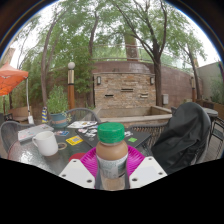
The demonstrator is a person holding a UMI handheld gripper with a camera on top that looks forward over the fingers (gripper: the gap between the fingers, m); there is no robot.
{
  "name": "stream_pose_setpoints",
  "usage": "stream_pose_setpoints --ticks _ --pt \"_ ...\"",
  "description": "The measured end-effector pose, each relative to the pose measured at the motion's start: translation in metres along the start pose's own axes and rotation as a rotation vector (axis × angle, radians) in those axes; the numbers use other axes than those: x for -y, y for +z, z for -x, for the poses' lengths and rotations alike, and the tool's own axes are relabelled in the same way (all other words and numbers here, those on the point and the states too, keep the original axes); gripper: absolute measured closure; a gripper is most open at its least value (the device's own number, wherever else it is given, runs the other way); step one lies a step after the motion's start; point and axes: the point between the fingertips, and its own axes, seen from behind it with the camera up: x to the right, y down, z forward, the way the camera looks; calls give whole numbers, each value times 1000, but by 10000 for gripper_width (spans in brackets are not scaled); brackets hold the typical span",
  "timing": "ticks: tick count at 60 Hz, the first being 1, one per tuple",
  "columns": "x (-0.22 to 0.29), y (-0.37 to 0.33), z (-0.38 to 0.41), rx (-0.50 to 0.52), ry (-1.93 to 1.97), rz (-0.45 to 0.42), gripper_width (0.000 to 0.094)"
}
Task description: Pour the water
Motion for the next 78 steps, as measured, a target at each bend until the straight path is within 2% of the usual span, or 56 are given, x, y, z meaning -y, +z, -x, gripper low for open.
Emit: stream_pose_setpoints --ticks 7,17,20,26,30,34,39,45,47,52,57,62,63,68,78 --pt "6 4 8 18 -18 69 653" --pt "53 23 52 36 -250 36 653" --pt "72 24 71 48 -357 59 654" --pt "78 47 115 51 -688 93 653" --pt "73 67 156 71 -883 64 655" --pt "61 77 162 65 -1115 138 656" --pt "58 83 168 -2 -1412 218 655" --pt "56 104 175 -70 -1762 246 655" --pt "60 103 170 -39 -1841 279 656" --pt "57 96 174 -83 -2041 333 656" --pt "53 96 177 -73 -2222 372 652" --pt "56 91 181 -62 -2350 400 650" --pt "65 97 178 -14 -2373 414 650" --pt "75 88 180 -40 -2405 427 650" --pt "78 92 192 -6 -2484 421 650"
